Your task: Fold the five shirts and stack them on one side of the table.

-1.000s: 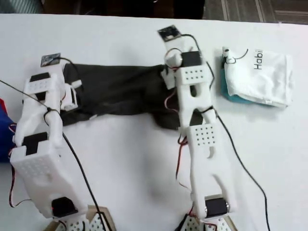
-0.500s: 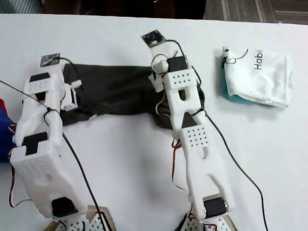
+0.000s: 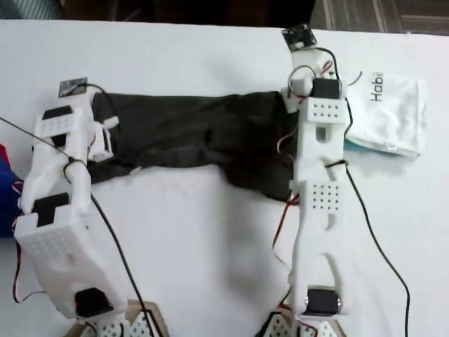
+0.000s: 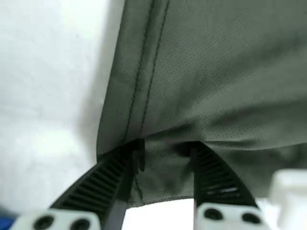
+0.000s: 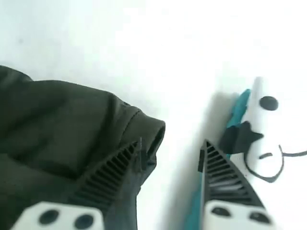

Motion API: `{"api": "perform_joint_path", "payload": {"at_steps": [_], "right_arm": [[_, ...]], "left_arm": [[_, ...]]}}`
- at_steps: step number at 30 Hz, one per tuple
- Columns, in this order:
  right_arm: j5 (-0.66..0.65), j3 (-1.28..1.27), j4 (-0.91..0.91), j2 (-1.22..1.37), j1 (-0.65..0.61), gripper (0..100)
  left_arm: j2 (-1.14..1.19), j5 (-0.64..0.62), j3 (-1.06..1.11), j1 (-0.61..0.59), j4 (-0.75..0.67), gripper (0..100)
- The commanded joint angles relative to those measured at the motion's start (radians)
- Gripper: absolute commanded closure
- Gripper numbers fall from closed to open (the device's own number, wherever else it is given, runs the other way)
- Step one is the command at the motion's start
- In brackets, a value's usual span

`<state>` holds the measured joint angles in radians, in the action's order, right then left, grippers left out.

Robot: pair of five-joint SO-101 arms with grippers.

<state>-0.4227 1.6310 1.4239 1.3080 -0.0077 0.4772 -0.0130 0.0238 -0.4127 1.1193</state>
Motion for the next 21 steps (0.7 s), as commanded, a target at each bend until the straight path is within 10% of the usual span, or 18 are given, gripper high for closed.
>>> {"api": "perform_joint_path", "payload": {"at_steps": [1,8,21], "right_arm": [[0.043,0.035,0.038,-0.177,0.007,81.7],[0.169,0.025,0.151,-0.18,-0.127,81.7],[-0.051,0.029,0.194,0.028,-0.251,81.5]], "left_arm": [[-0.003,0.009,0.012,-0.035,0.006,83],[-0.003,0.009,0.012,-0.034,0.006,83],[-0.003,0.009,0.012,-0.034,0.008,83]]}}
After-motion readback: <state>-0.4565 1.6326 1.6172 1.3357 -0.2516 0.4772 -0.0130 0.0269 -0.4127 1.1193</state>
